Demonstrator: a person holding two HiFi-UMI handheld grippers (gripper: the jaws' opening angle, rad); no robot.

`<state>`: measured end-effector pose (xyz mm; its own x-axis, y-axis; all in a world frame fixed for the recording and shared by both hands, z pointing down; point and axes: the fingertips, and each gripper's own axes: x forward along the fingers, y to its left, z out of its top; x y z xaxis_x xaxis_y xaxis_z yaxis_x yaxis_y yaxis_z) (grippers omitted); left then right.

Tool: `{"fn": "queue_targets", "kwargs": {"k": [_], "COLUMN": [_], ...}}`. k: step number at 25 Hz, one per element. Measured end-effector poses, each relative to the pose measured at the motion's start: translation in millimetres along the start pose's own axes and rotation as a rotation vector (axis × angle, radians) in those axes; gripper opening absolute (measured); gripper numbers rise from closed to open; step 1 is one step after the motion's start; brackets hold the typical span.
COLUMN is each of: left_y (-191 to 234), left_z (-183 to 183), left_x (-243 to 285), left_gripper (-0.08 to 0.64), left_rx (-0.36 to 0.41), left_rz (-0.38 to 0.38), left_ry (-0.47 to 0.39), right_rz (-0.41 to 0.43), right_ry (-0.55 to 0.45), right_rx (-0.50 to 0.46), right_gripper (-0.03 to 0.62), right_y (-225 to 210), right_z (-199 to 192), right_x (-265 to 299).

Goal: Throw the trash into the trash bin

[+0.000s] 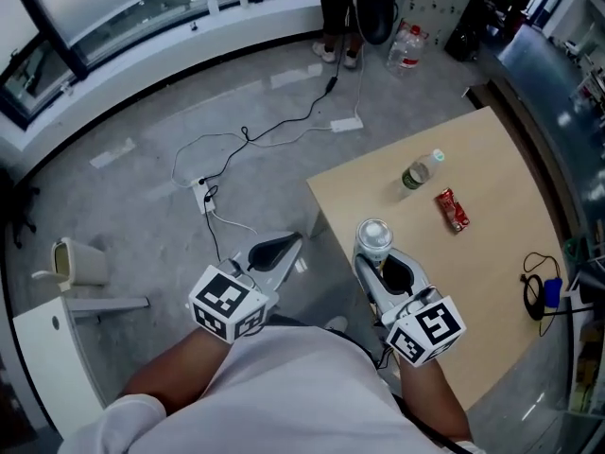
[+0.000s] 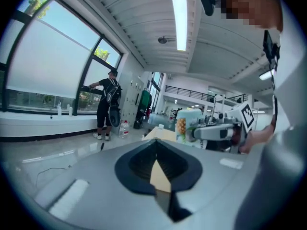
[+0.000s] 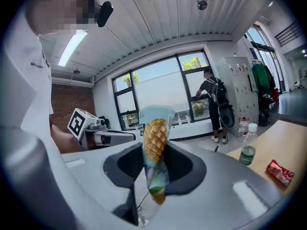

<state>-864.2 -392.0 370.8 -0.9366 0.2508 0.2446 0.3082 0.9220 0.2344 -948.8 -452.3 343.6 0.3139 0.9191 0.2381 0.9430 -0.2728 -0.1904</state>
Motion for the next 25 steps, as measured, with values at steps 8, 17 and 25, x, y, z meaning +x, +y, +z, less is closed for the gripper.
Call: {"fn": "queue_targets", "kwargs": {"k": [8, 17, 25], "left_y": [102.3, 178.7, 227.3], "left_z": [-3.4, -13.1, -29.6], "left_x": [-101.0, -218.3, -287.5], "left_gripper": [0.009, 0.009, 0.009], "left_rx": [-0.07, -0.149, -0.259], "left_rz": [0.22, 0.451, 0.665], "left_ry": [-0.084, -0.158, -0.241], "right_rz": [0.174, 0.344, 0.519], "right_ry": [0.056, 0.086, 0.147], "right_rx": [-0.056, -0.096, -0.148], "right_gripper": [0.109, 0.109, 0.109], "right_y": [74.3, 153.0, 199.9], "right_z": [4.6, 19.7, 23.8], "right_x": [98.8, 184.3, 246.9]}}
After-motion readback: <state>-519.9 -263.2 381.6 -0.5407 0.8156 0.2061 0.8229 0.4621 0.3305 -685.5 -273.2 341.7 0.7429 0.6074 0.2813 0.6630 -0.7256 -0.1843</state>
